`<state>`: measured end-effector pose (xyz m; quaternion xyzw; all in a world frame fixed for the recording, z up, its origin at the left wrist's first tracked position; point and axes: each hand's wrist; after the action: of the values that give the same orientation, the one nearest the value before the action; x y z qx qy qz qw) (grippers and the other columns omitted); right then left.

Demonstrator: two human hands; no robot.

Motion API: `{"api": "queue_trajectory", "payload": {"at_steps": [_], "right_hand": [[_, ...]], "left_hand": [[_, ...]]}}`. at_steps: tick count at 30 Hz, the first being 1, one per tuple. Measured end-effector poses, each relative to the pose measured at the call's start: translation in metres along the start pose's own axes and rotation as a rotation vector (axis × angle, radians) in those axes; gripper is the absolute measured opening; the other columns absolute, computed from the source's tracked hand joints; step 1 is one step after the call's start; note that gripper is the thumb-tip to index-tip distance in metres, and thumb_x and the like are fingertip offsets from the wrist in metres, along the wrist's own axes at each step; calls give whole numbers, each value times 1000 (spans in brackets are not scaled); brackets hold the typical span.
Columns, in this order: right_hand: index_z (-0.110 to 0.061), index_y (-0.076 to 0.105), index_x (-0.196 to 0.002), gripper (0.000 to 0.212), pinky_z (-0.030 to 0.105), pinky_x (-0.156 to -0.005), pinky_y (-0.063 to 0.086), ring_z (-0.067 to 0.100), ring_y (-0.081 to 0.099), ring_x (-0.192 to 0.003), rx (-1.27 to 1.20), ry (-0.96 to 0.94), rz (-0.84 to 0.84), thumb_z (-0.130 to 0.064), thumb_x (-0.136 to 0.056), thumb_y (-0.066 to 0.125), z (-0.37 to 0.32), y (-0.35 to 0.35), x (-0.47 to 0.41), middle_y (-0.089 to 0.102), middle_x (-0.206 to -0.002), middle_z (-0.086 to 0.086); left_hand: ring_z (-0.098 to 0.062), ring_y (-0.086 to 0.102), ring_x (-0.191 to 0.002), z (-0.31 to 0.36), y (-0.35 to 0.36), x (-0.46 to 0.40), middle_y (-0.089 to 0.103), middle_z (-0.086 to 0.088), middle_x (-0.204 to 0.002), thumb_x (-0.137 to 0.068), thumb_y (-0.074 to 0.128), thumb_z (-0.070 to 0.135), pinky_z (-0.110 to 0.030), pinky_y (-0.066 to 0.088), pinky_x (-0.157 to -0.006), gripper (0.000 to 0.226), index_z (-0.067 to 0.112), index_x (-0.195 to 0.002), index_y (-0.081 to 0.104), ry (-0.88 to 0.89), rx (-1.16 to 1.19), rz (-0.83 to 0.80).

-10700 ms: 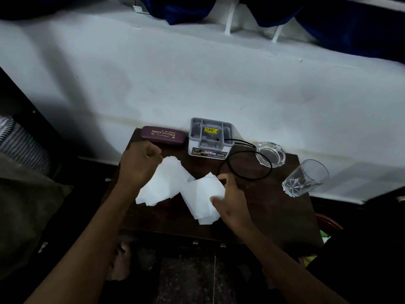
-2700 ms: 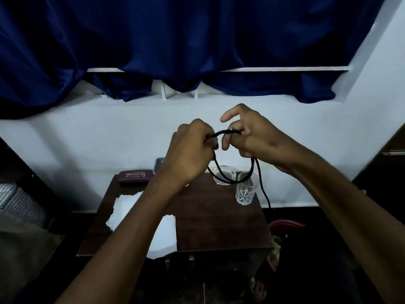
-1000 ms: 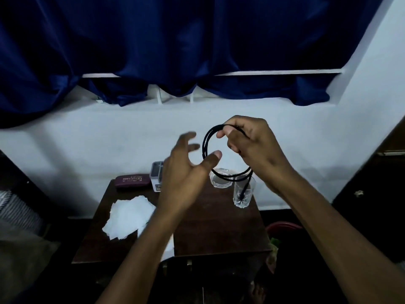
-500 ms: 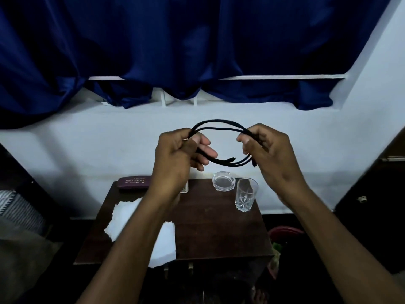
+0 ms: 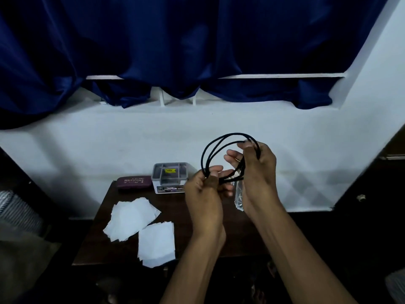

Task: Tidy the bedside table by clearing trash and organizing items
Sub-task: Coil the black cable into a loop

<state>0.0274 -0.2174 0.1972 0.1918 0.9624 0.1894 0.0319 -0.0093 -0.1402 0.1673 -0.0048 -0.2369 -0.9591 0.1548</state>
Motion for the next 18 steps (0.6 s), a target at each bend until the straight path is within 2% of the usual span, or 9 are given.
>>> {"api": "queue_trajectory", "payload": {"at_steps": [3, 5, 7, 9, 11, 13, 15, 18], "right_hand": [[-2, 59, -120, 21, 24, -50, 45, 8, 58, -52, 142, -15, -70, -14, -109, 46, 4, -4, -5, 72, -99, 17], [-4, 60, -117, 19, 18, -42, 38, 8, 51, -51, 261, -30, -140, -8, -108, 44, 8, -11, -13, 73, -94, 11], [-3, 64, -111, 20, 15, -39, 34, 11, 48, -53, 413, -3, -245, -3, -106, 45, 17, -23, -23, 72, -82, 8], [-2, 68, -105, 24, 15, -38, 28, 9, 42, -47, 528, 123, -371, -1, -104, 45, 32, -36, -26, 65, -69, 2], [-4, 69, -102, 23, 15, -37, 22, 5, 35, -42, 564, 307, -475, 1, -102, 46, 54, -46, -25, 60, -71, 4], [-2, 66, -108, 20, 14, -33, 18, 3, 32, -39, 522, 456, -531, 2, -103, 47, 78, -53, -26, 56, -72, 6], [3, 62, -119, 20, 14, -31, 18, 2, 32, -38, 472, 557, -518, 1, -104, 48, 101, -59, -32, 54, -68, 4], [4, 62, -119, 19, 17, -35, 25, 5, 37, -44, 442, 596, -503, -3, -103, 54, 129, -62, -44, 55, -71, 4]], "left_hand": [[-24, 66, -56, -9, -9, 1, 77, -23, -85, -106, 55, 8, -28, 53, -52, 23, -1, -97, 74, -22, -173, -61], [-36, 72, -64, -13, -21, -11, 78, -20, -87, -103, 60, 22, -30, 52, -50, 22, 8, -94, 75, -23, -366, -98], [-33, 74, -72, -18, -41, -30, 77, -7, -89, -95, 63, 43, -35, 55, -55, 24, 20, -96, 71, 47, -630, -122], [-23, 72, -78, -24, -58, -47, 76, 4, -94, -81, 61, 58, -40, 55, -69, 35, 31, -101, 69, 83, -821, -236], [-10, 70, -73, -39, -69, -57, 76, 10, -87, -80, 63, 51, -36, 52, -66, 26, 33, -97, 70, -5, -885, -383], [-3, 57, -47, -56, -78, -62, 66, 9, -60, -93, 66, 31, -28, 43, -52, 12, 22, -88, 71, -111, -925, -485], [-4, 47, -34, -76, -90, -68, 57, 8, -43, -100, 63, 17, -22, 34, -42, 24, 17, -76, 67, -214, -937, -473], [-13, 47, -38, -96, -101, -84, 70, -9, -58, -96, 61, 11, -21, 32, -42, 23, 8, -75, 70, -314, -919, -336]]}}
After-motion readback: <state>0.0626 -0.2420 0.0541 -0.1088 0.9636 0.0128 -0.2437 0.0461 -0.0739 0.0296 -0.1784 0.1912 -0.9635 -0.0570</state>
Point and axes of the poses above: each hand's wrist, its own x-axis away from the middle knuckle, its own y-axis out of the palm, z = x × y
